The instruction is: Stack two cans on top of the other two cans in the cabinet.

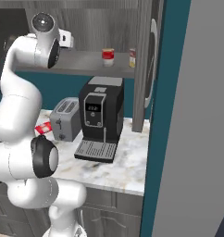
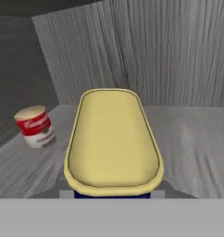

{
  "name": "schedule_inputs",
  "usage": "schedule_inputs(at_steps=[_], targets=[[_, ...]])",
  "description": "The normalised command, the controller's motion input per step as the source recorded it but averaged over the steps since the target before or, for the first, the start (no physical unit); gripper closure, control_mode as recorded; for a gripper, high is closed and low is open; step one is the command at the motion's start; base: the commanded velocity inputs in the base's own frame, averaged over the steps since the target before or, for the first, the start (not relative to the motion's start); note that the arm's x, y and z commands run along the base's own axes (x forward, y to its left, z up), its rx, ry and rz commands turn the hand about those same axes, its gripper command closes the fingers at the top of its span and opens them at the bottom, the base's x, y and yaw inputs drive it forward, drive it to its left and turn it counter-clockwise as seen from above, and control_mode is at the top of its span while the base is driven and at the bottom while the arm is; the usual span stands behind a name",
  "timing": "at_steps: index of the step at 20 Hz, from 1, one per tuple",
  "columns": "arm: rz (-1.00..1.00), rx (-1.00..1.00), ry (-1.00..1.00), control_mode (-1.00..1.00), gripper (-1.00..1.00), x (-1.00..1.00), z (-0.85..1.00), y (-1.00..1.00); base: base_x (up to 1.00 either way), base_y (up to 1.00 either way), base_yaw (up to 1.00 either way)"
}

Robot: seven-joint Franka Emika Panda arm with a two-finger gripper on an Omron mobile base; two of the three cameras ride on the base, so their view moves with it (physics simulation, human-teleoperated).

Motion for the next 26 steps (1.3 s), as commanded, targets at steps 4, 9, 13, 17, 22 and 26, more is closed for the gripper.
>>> schedule_inputs(at_steps=[4, 9, 13, 17, 22, 26], targets=[[0.3, 0.0, 0.0, -1.0, 1.0, -0.06, 0.1, 0.28, 0.0, 0.0, 0.0], [0.25, 0.0, -0.03, -1.0, 1.0, 0.0, 0.11, 0.25, 0.0, 0.0, 0.0], [0.17, 0.0, -0.05, -1.0, 1.0, 0.0, 0.19, 0.26, 0.0, 0.0, 0.0], [0.08, 0.0, -0.07, -1.0, 1.0, -0.01, 0.16, 0.18, 0.0, 0.0, 0.0], [0.01, 0.0, -0.02, -1.0, 1.0, -0.05, 0.04, 0.25, 0.0, 0.0, 0.0], [0.0, 0.0, 0.0, -1.0, 1.0, -0.04, 0.0, 0.25, 0.0, 0.0, 0.0]])
